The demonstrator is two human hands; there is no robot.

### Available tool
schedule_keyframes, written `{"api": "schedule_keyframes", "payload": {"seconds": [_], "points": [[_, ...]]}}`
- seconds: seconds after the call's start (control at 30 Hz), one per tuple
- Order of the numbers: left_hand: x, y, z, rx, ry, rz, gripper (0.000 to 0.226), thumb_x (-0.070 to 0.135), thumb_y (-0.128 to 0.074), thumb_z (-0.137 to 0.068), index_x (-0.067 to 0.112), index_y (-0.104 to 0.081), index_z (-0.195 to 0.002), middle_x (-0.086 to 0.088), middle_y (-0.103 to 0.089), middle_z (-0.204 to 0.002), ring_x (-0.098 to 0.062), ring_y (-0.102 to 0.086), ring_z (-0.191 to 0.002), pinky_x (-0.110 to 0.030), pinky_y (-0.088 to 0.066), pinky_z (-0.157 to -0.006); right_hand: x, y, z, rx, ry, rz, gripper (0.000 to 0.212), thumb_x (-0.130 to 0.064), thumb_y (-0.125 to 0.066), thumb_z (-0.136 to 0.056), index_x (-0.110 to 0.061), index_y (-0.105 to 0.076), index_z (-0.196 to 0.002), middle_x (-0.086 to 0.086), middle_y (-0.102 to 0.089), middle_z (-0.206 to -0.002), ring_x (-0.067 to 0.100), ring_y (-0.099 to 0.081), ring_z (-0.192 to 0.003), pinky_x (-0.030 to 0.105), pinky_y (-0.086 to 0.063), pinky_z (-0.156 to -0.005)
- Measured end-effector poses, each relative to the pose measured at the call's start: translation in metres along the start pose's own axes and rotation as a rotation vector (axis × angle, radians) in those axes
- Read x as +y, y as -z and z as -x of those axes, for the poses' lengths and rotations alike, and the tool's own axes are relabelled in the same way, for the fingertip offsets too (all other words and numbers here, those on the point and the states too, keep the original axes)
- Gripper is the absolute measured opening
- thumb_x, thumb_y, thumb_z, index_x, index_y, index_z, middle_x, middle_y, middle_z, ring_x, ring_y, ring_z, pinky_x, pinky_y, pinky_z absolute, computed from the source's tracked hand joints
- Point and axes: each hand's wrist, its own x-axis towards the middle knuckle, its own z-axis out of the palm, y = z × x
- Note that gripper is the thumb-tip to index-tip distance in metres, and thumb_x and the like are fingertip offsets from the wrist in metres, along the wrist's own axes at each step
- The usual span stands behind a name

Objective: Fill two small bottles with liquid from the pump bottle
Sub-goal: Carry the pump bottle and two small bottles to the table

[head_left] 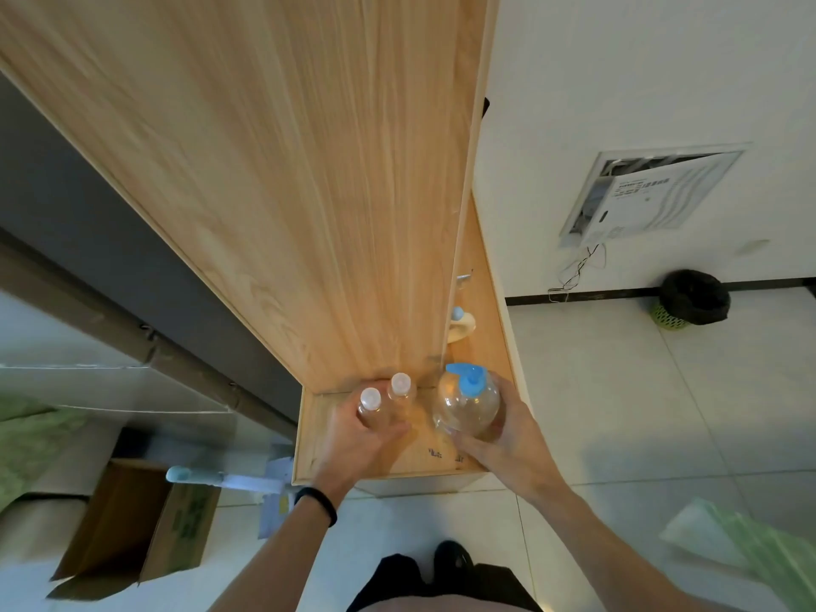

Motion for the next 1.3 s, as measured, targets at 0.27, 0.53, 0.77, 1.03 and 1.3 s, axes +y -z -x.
{"api": "schedule_keyframes", "payload": {"seconds": [0.27,0.53,0.77,1.03,1.3], "points": [[0.000,-0.010,0.001,0.031,0.017,0.021,0.038,0.011,-0.094,-0.071,0.032,-0.076,-0.097,0.019,-0.080,-0.090,0.003,-0.074,-0.081,-0.013,-0.056,-0.065,0.004,-0.005,-0.004,0.038,0.049,0.051,0.088,-0.034,-0.099,-0.072,-0.040,-0.051,-0.145,-0.015,-0.066,-0.133,0.013,-0.063,-0.126,0.046,-0.056,-0.109],[0.004,-0.017,0.015,0.022,-0.027,0.037,0.042,0.004,-0.091,-0.074,0.031,-0.073,-0.101,0.024,-0.078,-0.089,0.009,-0.071,-0.083,-0.009,-0.054,-0.069,0.006,-0.009,-0.005,0.084,0.050,0.107,0.090,-0.047,-0.099,-0.069,-0.050,-0.042,-0.139,-0.020,-0.060,-0.131,0.011,-0.056,-0.128,0.026,-0.047,-0.099],[0.013,-0.016,0.042,-0.057,-0.009,0.111,0.033,0.012,-0.092,-0.072,0.027,-0.080,-0.099,0.003,-0.082,-0.093,-0.011,-0.078,-0.088,-0.018,-0.058,-0.070,0.005,0.002,0.012,0.066,0.008,-0.043,0.081,-0.035,-0.100,-0.063,-0.033,-0.061,-0.134,-0.009,-0.076,-0.116,0.014,-0.073,-0.108,0.036,-0.062,-0.095],[0.016,-0.011,0.084,-0.207,0.016,0.207,0.035,0.034,-0.090,-0.072,0.026,-0.081,-0.105,-0.002,-0.074,-0.127,-0.021,-0.072,-0.116,-0.046,-0.055,-0.103,0.016,0.028,0.076,-0.014,-0.154,-0.512,0.078,-0.047,-0.091,-0.068,-0.024,-0.067,-0.138,0.001,-0.079,-0.126,0.022,-0.075,-0.123,0.034,-0.061,-0.099],[0.016,-0.016,0.109,-0.371,0.161,0.202,0.055,0.044,-0.098,-0.058,0.036,-0.079,-0.109,0.007,-0.080,-0.115,-0.008,-0.074,-0.109,-0.041,-0.054,-0.102,0.022,0.025,0.144,0.057,-0.208,-0.585,0.078,-0.062,-0.096,-0.071,-0.053,-0.061,-0.140,-0.006,-0.075,-0.135,0.019,-0.073,-0.127,0.038,-0.060,-0.101]]}}
